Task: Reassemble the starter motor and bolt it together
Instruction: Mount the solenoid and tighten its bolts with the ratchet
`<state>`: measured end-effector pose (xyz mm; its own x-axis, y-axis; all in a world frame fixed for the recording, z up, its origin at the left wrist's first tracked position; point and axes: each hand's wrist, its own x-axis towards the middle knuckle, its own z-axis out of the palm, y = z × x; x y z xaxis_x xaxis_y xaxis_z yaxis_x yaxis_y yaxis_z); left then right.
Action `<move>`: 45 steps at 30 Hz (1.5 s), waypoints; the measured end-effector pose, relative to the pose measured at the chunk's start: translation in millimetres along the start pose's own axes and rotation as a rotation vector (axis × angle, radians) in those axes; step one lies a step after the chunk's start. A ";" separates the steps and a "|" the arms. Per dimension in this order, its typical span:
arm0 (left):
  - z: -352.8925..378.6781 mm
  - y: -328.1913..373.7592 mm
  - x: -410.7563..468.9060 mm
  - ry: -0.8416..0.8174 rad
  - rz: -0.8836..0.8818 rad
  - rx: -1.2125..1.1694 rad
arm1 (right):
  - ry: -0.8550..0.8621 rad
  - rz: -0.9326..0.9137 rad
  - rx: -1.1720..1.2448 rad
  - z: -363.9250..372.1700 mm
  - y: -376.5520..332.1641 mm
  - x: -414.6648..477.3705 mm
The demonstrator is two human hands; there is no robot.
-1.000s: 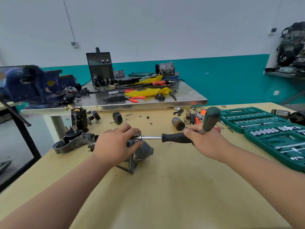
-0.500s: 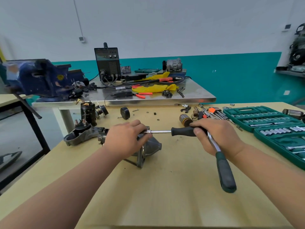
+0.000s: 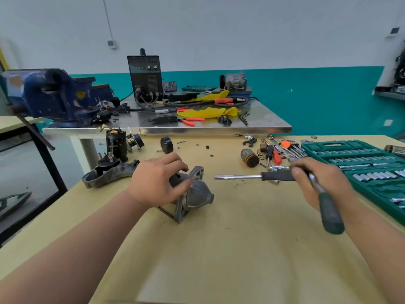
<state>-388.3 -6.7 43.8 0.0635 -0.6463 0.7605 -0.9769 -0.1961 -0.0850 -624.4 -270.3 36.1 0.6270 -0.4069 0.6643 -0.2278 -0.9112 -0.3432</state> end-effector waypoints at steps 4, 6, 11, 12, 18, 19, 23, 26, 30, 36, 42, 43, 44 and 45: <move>8.4 -3.5 3.3 0.039 0.059 -0.079 | -0.264 0.217 -0.202 4.2 38.5 -8.7; 14.7 -4.5 7.0 0.056 0.122 -0.108 | -0.461 0.173 -0.385 7.0 43.1 -6.5; 22.9 -29.9 4.3 0.033 0.158 -0.008 | -0.960 0.140 -0.558 10.4 24.9 28.1; 22.3 -36.9 -1.2 0.041 0.051 -0.002 | -0.971 0.114 -0.540 12.2 14.5 40.0; 28.5 -22.9 -12.4 0.219 -0.939 -0.337 | -0.708 0.040 0.017 81.3 -66.2 103.3; 29.6 -20.1 -7.4 0.236 -1.172 -0.422 | -0.710 0.069 0.050 94.8 -79.5 111.1; 28.6 -20.0 5.3 -0.179 -1.674 -1.090 | -0.817 0.191 0.250 126.7 -126.4 122.4; 27.1 -28.2 11.8 -0.166 -1.632 -1.172 | -0.851 0.062 0.243 134.3 -159.9 114.4; 27.7 -31.4 25.2 0.004 -1.637 -1.106 | -0.827 -0.032 0.263 130.5 -169.9 108.5; 16.2 1.7 58.8 0.035 -1.304 -0.619 | -0.677 0.042 0.528 98.4 -139.4 100.1; 2.5 48.7 63.1 0.150 -1.097 -0.500 | -0.613 -0.076 0.611 65.5 -120.5 81.1; 2.8 56.0 62.1 0.141 -1.055 -0.457 | -0.620 -0.090 0.609 57.5 -118.7 76.9; 3.6 64.1 61.1 0.128 -1.009 -0.418 | -0.629 -0.098 0.602 49.5 -117.1 72.2; 4.1 71.5 59.8 0.114 -0.954 -0.389 | -0.635 -0.099 0.591 42.4 -116.4 67.0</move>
<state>-453.4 -62.4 80.6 0.8456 -0.2698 0.4607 -0.5303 -0.3245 0.7833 -524.3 -188.9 92.5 0.9601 -0.0546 0.2744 0.1635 -0.6866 -0.7084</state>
